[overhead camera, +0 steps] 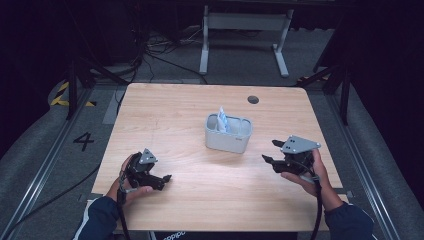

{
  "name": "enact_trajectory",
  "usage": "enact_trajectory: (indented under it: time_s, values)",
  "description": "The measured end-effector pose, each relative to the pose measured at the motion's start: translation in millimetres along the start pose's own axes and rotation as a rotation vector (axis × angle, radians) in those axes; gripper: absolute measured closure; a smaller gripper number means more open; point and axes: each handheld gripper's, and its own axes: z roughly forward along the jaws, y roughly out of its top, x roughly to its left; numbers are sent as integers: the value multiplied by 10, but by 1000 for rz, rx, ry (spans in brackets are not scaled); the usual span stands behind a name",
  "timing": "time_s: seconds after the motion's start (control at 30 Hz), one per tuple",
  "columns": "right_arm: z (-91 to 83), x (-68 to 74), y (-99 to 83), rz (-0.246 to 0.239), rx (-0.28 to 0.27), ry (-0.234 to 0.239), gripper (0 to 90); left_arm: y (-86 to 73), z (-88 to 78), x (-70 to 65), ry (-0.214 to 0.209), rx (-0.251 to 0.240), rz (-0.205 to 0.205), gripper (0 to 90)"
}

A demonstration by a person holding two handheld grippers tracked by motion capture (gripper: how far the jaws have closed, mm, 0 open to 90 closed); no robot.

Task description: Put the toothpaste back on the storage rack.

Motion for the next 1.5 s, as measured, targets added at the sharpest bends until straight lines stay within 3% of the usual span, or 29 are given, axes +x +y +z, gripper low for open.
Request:
enact_trajectory:
  time_s: [0.37,0.83,1.03,1.27,1.5]
  values:
    - [-20,43,-307,-6,75,-17,385,-1,-1,0,2,-1,1,14]
    - [-147,45,-820,57,142,-26,382,-1,-1,0,1,-1,1,14]
    - [-259,7,-1010,110,142,-44,381,-1,-1,0,1,0,1,14]
    - [-332,-19,-1219,170,181,-63,363,4,7,3,1,-3,4,11]
    - [-413,-121,-1399,302,160,-88,302,9,12,14,2,-6,17,8]
